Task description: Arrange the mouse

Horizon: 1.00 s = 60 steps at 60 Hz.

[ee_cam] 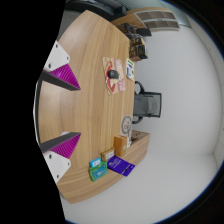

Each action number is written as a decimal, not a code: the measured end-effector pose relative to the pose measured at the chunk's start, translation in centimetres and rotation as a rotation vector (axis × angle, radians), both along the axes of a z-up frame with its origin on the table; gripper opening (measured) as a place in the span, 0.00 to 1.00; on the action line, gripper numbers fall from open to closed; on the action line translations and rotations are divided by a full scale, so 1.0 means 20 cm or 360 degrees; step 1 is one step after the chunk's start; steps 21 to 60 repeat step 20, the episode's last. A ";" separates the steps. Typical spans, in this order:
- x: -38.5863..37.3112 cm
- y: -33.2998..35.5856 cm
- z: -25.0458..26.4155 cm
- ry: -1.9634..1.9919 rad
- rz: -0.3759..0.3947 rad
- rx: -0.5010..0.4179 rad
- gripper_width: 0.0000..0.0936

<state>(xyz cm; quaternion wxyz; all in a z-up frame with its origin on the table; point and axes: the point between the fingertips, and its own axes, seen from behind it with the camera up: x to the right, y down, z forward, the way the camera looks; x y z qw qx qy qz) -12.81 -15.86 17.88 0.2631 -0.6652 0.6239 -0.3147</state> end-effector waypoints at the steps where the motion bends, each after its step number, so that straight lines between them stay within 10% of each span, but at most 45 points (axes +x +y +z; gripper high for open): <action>1: -0.01 -0.01 0.01 -0.0004 -0.0002 -0.0009 0.93; 60: -0.14 -0.10 0.15 -0.0124 0.0022 -0.0062 0.92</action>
